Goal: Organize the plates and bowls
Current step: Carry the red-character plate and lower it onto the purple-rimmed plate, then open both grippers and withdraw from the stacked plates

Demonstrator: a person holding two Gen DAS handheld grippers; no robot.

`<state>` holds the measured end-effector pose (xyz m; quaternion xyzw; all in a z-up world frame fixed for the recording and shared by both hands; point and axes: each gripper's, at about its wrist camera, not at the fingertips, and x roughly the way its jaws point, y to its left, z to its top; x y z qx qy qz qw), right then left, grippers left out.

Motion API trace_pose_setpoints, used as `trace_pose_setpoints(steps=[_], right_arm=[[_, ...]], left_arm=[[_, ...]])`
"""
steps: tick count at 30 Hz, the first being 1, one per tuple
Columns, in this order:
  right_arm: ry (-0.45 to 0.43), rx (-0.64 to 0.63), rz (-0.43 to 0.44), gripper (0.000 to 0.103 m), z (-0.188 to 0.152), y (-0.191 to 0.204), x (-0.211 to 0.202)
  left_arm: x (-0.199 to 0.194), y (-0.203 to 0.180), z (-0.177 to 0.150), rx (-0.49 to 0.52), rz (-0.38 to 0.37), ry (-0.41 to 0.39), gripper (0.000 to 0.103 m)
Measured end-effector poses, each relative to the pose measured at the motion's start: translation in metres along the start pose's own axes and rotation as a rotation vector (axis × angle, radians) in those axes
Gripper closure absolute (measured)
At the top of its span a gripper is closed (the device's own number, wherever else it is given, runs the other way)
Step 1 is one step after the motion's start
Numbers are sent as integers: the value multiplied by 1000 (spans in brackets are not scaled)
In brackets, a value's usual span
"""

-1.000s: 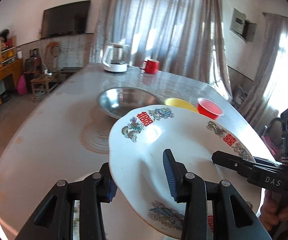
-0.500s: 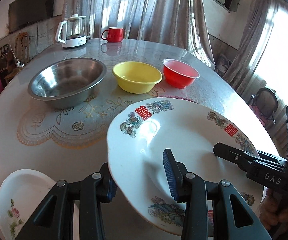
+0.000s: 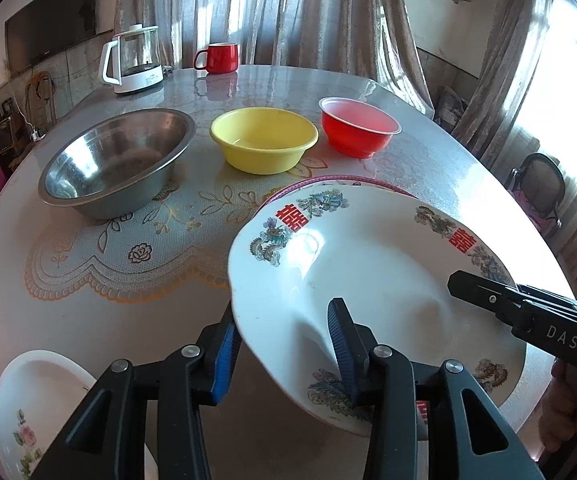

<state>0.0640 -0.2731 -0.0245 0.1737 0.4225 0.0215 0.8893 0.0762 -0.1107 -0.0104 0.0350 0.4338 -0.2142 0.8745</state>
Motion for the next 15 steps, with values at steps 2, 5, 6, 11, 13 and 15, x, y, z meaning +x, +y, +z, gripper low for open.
trace_pose_setpoints(steps=[2, 5, 6, 11, 13, 15], right_arm=[[5, 13, -17, 76, -2, -3, -2], [7, 42, -19, 76, -4, -10, -6], [4, 45, -19, 76, -6, -11, -8], [-9, 35, -50, 76, -3, -12, -15], [-17, 37, -55, 76, -3, -12, -18], [-28, 26, -99, 76, -3, -11, -21]], left_arm=[[-1, 0, -1, 1, -4, 4, 60], [0, 2, -4, -7, -8, 13, 59], [-1, 1, -4, -3, -7, 7, 59], [-4, -1, -4, 10, 5, -8, 58], [-3, -1, -5, 10, 8, -1, 58], [-3, -2, -7, 7, 6, 1, 58]])
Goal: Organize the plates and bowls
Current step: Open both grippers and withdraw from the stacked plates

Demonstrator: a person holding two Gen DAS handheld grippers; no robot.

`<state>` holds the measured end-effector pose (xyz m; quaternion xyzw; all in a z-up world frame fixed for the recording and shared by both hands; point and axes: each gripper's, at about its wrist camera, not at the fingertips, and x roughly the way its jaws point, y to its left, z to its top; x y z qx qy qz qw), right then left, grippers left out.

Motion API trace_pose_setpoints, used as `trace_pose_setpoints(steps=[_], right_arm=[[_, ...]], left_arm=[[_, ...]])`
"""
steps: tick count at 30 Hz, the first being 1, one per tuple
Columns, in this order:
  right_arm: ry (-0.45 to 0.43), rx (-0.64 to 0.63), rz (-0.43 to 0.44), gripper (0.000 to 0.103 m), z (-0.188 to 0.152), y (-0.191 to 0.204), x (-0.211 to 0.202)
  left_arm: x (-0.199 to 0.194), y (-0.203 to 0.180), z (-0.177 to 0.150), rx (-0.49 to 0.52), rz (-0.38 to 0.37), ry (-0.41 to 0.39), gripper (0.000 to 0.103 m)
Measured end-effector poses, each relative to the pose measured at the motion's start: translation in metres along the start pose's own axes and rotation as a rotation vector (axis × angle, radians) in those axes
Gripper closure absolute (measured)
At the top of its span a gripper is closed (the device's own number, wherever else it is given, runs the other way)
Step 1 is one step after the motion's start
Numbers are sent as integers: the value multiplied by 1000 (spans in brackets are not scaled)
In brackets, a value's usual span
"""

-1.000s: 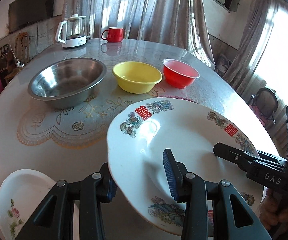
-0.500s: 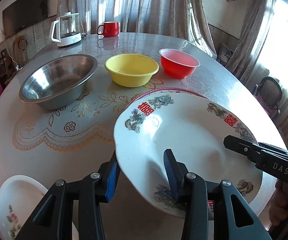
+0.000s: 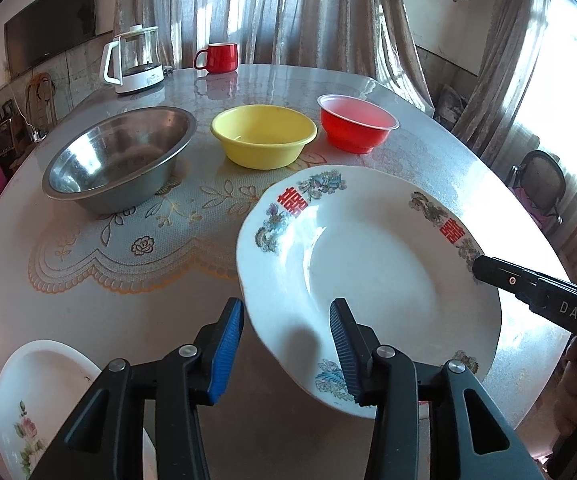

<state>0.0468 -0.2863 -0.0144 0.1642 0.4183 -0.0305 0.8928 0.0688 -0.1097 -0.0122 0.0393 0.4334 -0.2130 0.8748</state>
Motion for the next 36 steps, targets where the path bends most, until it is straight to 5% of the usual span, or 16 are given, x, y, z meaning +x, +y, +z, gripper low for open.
trace_pose_setpoints(steps=[23, 32, 36], right_arm=[[-28, -90, -113, 75, -7, 12, 4], [-74, -77, -105, 70, -2, 18, -7], [-99, -93, -30, 69, 2, 29, -14]], left_arm=[[2, 1, -6, 0, 2, 2, 57], [-28, 30, -6, -57, 37, -54, 54], [-43, 56, -10, -110, 60, -79, 54]])
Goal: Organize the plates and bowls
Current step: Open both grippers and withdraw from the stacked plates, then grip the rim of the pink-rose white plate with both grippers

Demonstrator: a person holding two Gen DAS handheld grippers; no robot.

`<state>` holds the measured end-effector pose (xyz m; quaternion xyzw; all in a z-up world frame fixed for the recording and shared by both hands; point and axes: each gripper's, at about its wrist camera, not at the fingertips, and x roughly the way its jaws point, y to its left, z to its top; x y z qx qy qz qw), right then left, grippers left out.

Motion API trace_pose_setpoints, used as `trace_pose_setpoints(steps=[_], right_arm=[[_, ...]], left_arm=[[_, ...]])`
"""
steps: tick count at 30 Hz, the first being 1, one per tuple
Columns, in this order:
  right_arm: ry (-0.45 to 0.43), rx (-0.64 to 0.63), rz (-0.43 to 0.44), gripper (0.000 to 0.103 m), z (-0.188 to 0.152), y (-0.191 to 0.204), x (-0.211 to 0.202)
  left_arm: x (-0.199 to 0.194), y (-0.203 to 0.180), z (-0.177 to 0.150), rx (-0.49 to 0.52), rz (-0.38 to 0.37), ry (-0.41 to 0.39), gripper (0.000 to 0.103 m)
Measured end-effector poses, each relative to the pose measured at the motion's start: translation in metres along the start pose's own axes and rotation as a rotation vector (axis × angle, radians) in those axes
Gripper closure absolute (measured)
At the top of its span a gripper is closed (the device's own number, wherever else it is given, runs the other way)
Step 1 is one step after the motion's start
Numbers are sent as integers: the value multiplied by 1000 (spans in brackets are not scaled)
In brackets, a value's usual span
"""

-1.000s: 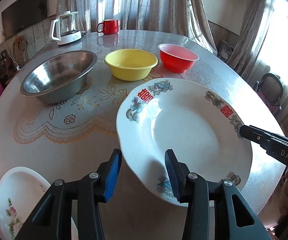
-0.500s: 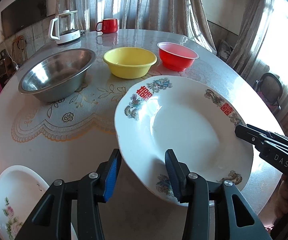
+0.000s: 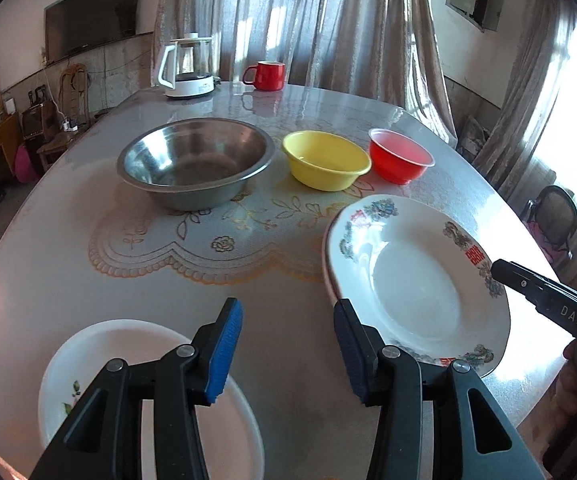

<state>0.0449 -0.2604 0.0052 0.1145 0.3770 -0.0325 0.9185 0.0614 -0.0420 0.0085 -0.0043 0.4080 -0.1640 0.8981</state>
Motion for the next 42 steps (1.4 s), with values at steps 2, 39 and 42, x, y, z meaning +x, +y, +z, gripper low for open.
trace_pose_setpoints(steps=[2, 39, 42], right_arm=[[-1, -25, 71, 69, 1, 12, -2], [353, -329, 535, 83, -61, 190, 66], [342, -325, 512, 83, -56, 190, 69]], left_arm=[[-8, 15, -1, -27, 16, -16, 54], [-34, 138, -84, -237, 88, 23, 82], [-28, 136, -77, -226, 110, 17, 82]])
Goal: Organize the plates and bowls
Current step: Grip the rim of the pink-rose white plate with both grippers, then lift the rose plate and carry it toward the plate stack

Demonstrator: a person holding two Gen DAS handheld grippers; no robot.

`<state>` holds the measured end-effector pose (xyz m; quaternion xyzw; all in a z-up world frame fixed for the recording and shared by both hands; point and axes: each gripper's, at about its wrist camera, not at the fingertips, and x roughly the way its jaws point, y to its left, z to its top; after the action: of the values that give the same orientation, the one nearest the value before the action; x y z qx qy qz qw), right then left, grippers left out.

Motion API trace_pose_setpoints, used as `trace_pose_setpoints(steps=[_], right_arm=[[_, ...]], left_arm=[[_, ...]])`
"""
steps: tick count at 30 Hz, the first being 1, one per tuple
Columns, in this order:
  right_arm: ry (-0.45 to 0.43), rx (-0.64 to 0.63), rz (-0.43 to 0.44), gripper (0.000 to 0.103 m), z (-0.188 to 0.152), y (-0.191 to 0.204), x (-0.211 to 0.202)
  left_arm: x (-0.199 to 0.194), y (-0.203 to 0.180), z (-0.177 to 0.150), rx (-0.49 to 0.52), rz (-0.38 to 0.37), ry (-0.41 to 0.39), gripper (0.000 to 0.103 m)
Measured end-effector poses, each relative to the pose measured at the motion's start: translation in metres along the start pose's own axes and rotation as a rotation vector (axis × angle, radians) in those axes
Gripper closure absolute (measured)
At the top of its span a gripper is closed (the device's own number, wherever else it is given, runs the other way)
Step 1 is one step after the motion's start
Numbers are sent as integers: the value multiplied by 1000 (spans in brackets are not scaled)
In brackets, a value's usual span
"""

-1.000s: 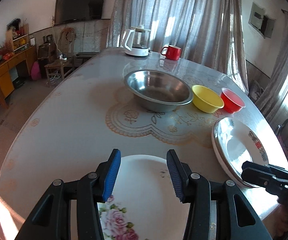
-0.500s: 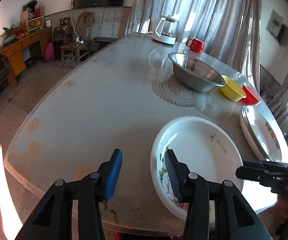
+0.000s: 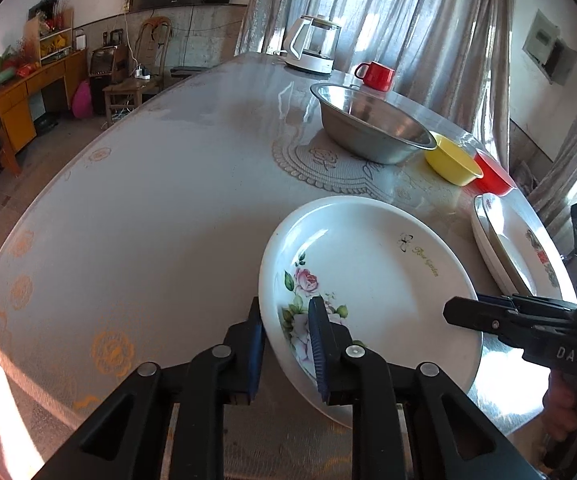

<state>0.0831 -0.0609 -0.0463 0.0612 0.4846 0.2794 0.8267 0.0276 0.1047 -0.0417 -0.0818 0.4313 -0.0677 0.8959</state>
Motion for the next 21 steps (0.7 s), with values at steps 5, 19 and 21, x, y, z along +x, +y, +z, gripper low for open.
trace_pose_setpoints(steps=[5, 19, 21], right_arm=[[6, 6, 4, 79, 3, -1, 2], [-34, 2, 17, 78, 7, -6, 7], [-45, 0, 3, 80, 5, -5, 6]], left_arm=[[11, -3, 11, 9, 19, -11, 75], [14, -11, 9, 58, 45, -45, 62], [15, -14, 9, 62, 53, -45, 62]])
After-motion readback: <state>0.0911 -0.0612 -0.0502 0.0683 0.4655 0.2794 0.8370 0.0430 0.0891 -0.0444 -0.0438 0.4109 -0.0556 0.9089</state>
